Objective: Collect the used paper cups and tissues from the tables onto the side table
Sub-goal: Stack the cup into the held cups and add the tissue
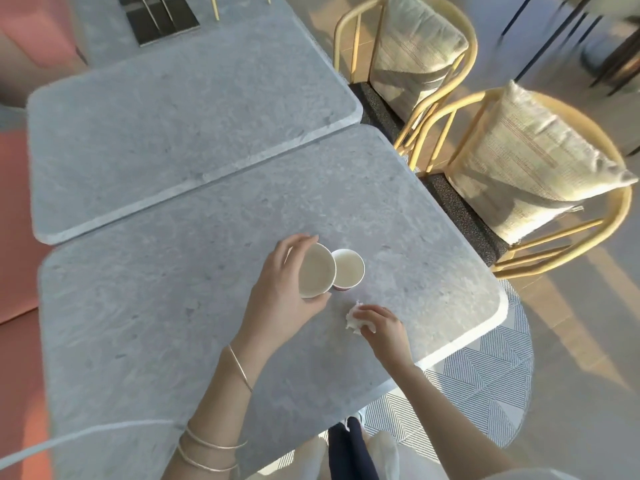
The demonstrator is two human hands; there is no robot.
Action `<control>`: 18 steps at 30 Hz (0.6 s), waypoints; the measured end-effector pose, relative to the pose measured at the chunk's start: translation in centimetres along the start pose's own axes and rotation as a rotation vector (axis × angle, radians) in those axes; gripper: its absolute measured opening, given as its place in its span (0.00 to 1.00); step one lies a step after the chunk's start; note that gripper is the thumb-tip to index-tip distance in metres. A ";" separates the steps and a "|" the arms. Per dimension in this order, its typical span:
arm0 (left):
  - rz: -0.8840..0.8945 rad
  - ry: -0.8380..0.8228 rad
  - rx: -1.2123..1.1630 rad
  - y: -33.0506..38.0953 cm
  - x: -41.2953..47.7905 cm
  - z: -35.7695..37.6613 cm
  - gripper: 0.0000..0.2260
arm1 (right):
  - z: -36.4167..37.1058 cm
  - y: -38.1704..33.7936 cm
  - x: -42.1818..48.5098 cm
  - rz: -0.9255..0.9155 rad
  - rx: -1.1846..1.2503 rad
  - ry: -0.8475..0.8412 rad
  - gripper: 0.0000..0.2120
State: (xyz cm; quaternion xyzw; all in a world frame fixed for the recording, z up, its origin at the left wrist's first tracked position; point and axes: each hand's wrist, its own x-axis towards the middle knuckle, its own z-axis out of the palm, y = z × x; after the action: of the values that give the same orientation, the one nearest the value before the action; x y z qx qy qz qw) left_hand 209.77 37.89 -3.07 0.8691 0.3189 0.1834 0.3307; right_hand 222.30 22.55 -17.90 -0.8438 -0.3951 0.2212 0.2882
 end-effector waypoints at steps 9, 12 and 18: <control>0.071 -0.117 -0.099 0.2 4.0 4.7 0.32 | -5.2 -1.0 0.7 0.113 0.158 0.266 0.14; 0.073 -0.214 -0.096 -1.1 4.6 6.9 0.33 | -6.7 -1.7 0.7 0.128 0.156 0.317 0.14; 0.033 -0.355 -0.058 -3.7 4.4 9.8 0.33 | -7.7 -3.1 0.5 0.171 0.164 0.392 0.14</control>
State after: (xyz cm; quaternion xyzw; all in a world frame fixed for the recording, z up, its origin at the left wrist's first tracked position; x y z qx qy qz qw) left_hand 216.54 38.52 -12.11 0.8830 0.2358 0.0414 0.4038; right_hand 225.54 22.21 -10.23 -0.8748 -0.2394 0.1080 0.4071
